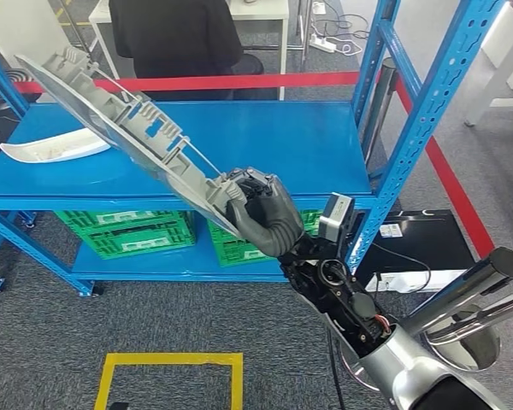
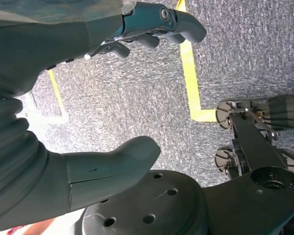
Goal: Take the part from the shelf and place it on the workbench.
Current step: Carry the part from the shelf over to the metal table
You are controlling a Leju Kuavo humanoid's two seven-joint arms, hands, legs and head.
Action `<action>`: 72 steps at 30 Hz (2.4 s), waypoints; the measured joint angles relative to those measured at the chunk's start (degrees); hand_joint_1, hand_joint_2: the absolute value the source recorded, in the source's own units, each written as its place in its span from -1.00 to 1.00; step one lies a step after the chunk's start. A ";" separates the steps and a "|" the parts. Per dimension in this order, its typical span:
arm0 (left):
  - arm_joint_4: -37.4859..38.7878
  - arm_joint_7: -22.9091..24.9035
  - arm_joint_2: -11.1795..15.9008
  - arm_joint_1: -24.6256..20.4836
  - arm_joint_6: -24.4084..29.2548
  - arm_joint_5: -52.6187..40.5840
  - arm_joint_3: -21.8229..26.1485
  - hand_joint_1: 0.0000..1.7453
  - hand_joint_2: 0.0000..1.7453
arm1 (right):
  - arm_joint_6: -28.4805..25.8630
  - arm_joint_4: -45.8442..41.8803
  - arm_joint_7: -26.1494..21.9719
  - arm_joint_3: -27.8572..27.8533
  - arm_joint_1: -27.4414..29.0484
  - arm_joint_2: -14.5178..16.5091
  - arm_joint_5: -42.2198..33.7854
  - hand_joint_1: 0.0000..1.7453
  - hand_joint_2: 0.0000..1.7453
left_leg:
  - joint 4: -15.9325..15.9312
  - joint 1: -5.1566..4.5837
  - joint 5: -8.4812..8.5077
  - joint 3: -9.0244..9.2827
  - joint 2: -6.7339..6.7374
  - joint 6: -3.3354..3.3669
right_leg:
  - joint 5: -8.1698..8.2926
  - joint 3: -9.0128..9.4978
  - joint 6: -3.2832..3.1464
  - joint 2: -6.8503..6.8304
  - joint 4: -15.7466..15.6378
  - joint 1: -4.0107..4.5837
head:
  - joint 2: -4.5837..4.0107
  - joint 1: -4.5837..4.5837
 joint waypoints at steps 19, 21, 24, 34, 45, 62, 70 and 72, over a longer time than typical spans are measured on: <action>0.00 -0.05 0.16 -0.15 0.13 0.94 -0.16 -1.00 1.00 | -6.64 -2.96 3.08 1.13 3.61 0.00 5.61 1.00 1.00 | 0.00 0.00 0.00 0.00 0.01 0.00 | 0.00 0.00 0.00 0.01 -0.04 0.00 | 0.01 0.00; 0.00 -0.17 0.24 -0.14 0.16 1.32 -0.16 -1.00 1.00 | -7.90 -2.96 3.31 1.19 3.82 0.00 6.68 1.00 1.00 | 0.00 0.00 0.00 -0.01 0.01 0.00 | 0.00 0.00 0.00 0.01 -0.05 0.00 | 0.00 0.00; 0.00 -0.42 0.33 -0.13 0.26 1.52 -0.16 -1.00 1.00 | -9.18 -3.00 3.37 1.28 3.89 0.00 7.63 1.00 1.00 | 0.00 0.00 0.00 -0.01 0.01 0.00 | 0.00 0.00 0.00 0.01 -0.06 0.00 | 0.00 0.00; 0.00 -0.62 0.35 -0.14 0.28 1.88 -0.16 -1.00 1.00 | -11.29 -3.79 4.11 1.32 4.52 -0.02 8.84 1.00 1.00 | 0.00 0.00 -0.01 -0.01 0.01 0.00 | 0.00 0.00 0.00 0.01 -0.09 0.00 | 0.01 0.00; 0.00 -0.63 0.35 -0.14 0.28 1.88 -0.16 -1.00 1.00 | -11.36 -4.07 4.12 1.32 4.61 -0.02 8.84 1.00 1.00 | 0.00 0.00 -0.01 -0.01 0.01 0.00 | 0.00 0.00 0.00 0.01 -0.10 0.00 | 0.01 0.00; 0.00 -0.79 0.26 0.16 0.28 3.86 -0.16 -1.00 1.00 | -10.58 -5.02 3.37 1.16 5.80 -1.31 7.00 1.00 1.00 | -1.02 1.67 1.45 -0.01 0.38 -0.16 | -1.77 2.48 2.18 0.13 0.68 -0.91 | 0.01 0.22; 0.00 -0.81 0.01 0.59 0.28 4.37 -0.16 -1.00 1.00 | -10.55 -5.61 3.00 0.65 6.21 -1.42 6.83 1.00 1.00 | 10.52 1.89 -7.08 -5.11 0.92 -2.61 | 1.25 -0.20 -1.86 0.00 -0.49 -0.50 | 0.01 0.01; 0.00 -0.81 0.02 0.60 0.28 4.38 -0.16 -1.00 1.00 | -10.57 -5.62 2.98 0.54 6.40 -1.45 6.83 1.00 1.00 | 16.91 1.86 -10.07 -6.60 0.92 -2.76 | 2.15 -1.59 -1.97 -0.04 -0.42 -0.24 | 0.01 -0.02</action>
